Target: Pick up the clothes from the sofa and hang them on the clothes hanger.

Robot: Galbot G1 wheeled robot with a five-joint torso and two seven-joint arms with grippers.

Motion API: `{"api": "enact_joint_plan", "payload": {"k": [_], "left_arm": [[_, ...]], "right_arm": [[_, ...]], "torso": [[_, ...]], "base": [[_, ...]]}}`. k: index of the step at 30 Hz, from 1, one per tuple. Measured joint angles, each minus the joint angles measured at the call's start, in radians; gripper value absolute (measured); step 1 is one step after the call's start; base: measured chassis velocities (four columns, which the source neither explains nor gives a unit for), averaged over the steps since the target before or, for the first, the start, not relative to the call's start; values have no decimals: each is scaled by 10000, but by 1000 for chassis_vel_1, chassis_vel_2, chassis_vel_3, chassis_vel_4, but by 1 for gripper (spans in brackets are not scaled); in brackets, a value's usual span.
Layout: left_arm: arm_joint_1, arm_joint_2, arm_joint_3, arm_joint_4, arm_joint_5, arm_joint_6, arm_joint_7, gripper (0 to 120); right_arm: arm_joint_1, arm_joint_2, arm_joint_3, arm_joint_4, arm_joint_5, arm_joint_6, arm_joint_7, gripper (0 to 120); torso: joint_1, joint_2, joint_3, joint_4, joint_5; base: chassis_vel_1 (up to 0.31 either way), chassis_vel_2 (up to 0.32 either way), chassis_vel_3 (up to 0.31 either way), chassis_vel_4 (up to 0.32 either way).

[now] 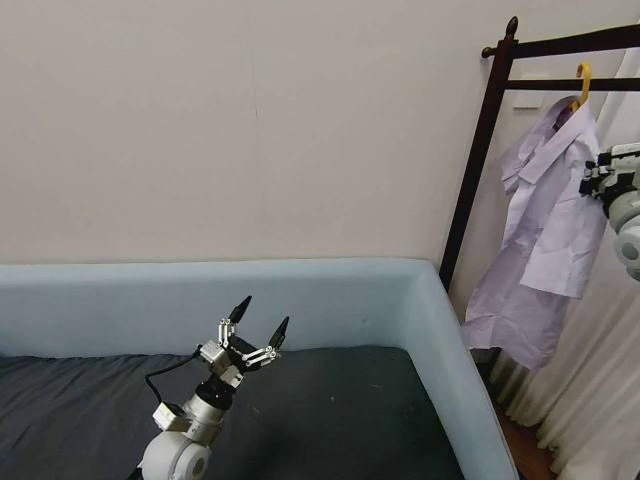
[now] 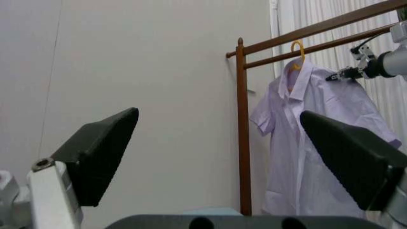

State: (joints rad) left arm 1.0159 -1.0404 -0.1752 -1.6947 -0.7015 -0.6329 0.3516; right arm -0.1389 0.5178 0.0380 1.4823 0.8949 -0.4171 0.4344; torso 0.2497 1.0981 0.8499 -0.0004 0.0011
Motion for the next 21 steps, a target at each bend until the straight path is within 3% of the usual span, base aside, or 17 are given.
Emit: {"api": "enact_joint_plan", "payload": {"k": [13, 21], "left_arm": [[275, -124, -140, -158, 62, -35, 13, 100], [378, -73, -301, -115, 35, -93, 13, 100]], "right_arm": [[1221, 833, -737, -818, 1124, -602, 933, 7], [1081, 936, -701, -780, 1241, -638, 1059, 7]], "torso": [[1, 0, 0, 4, -3], [0, 0, 0, 0, 0]], "base": [[0, 0, 0, 0], [0, 0, 0, 0]]}}
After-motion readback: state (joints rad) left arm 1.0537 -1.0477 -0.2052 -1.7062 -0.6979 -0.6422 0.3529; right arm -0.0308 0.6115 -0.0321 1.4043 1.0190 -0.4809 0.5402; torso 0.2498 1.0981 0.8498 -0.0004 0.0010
